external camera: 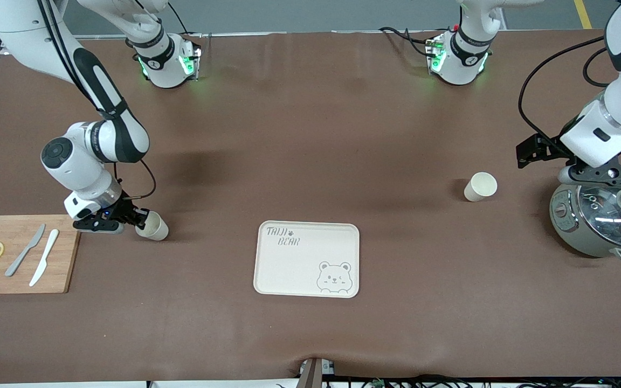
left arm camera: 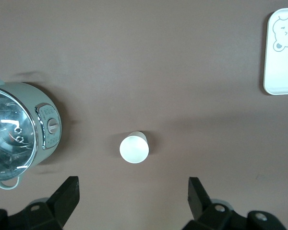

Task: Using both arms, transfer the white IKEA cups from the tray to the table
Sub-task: 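Carry the cup with the right gripper beside the cutting board and lower it, then open the right gripper and withdraw it from the cup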

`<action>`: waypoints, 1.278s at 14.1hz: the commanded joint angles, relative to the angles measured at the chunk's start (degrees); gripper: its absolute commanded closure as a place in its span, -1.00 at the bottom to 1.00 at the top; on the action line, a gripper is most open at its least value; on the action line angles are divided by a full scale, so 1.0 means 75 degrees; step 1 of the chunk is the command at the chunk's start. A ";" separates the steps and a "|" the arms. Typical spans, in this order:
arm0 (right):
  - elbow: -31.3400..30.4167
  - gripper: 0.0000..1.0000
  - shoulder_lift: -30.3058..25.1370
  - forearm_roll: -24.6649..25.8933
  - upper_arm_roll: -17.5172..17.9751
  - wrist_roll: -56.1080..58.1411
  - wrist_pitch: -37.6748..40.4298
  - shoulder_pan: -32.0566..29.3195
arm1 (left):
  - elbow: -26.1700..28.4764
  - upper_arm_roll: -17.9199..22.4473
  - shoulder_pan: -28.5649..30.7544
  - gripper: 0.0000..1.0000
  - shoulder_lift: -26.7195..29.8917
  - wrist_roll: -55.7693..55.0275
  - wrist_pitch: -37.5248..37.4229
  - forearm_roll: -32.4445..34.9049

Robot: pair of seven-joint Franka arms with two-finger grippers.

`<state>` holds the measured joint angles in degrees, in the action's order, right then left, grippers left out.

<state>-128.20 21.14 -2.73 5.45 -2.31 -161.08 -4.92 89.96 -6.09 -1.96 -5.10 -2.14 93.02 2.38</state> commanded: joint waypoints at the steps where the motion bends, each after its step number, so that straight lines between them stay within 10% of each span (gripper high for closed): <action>1: 0.0020 -0.04 0.0040 -0.0175 -0.0012 -0.0056 -0.0062 0.0046 | -0.0147 -0.0090 0.0004 -1.00 -0.0059 -0.0007 -0.0157 0.0104; 3: 0.0031 -1.00 0.0029 -0.0175 -0.0012 -0.0056 -0.0050 0.0035 | -0.0159 -0.0160 0.0016 -1.00 -0.0059 -0.0031 -0.0157 0.0093; 8: 0.0089 -1.00 -0.0426 -0.0175 -0.0012 -0.0009 0.0578 -0.0047 | -0.0171 -0.0160 0.0016 -1.00 -0.0059 -0.0054 -0.0157 0.0081; 14: 0.2357 -1.00 -0.2197 -0.0070 -0.0047 0.0073 0.6468 -0.0363 | -0.0194 -0.0160 0.0004 -1.00 -0.0059 -0.0043 -0.0157 0.0034; 18: 0.3207 -1.00 -0.2875 0.0656 -0.0047 0.0576 0.7696 -0.0458 | -0.0182 -0.0160 0.0004 -1.00 -0.0059 0.0063 -0.0157 0.0022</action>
<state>-105.42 0.95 -0.26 4.48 -0.01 -104.75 -7.55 89.93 -6.83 -2.02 -5.12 -2.11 93.01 2.38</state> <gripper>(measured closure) 0.000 0.000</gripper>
